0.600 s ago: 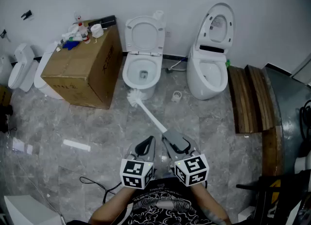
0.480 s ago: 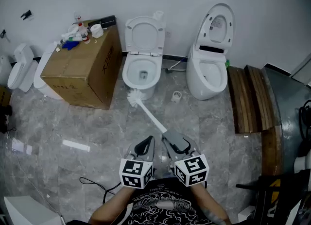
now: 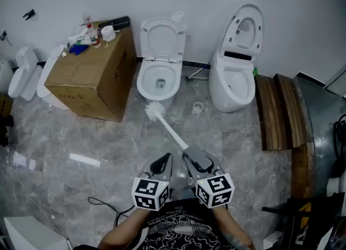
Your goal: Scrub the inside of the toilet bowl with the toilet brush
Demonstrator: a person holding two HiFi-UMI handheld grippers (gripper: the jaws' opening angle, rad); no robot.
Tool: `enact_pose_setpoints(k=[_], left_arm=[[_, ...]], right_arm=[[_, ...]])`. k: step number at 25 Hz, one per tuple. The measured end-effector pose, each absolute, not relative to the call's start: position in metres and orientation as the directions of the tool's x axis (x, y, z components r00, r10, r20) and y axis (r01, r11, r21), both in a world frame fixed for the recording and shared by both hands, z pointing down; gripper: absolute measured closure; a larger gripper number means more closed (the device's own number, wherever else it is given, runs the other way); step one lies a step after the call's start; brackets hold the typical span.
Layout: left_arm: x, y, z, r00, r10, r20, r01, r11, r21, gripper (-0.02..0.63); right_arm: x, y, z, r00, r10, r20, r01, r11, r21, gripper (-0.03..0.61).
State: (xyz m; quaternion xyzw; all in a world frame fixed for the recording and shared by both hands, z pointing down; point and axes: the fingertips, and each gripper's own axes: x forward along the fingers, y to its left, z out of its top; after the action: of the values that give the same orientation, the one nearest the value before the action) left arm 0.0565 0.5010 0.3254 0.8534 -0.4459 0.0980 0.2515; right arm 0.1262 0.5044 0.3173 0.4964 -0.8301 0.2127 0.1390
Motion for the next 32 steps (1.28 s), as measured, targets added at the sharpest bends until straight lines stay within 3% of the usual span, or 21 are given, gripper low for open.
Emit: enact_pose_setpoints(k=[10,22,32], left_arm=[[0.102,0.429,0.345,0.562,-0.698,0.445,-0.825,-0.429,0.368,0.611],[0.152,0.335,0.352,0.487,-0.693,0.532,-0.872,-0.425,0.245,0.617],[0.152,0.287,0.350,0.403,-0.756,0.515,-0.910,-0.393,0.135,0.617]], right_arm=[[0.166,0.430,0.337,-0.518,-0.731,0.445,-0.855,0.457,-0.244,0.430],[0.228,0.324,0.353,-0.618,-0.656,0.434,-0.785,0.547,-0.290,0.430],[0.245,0.277,0.369,-0.644,-0.618,0.450,-0.761,0.579,-0.293,0.430]])
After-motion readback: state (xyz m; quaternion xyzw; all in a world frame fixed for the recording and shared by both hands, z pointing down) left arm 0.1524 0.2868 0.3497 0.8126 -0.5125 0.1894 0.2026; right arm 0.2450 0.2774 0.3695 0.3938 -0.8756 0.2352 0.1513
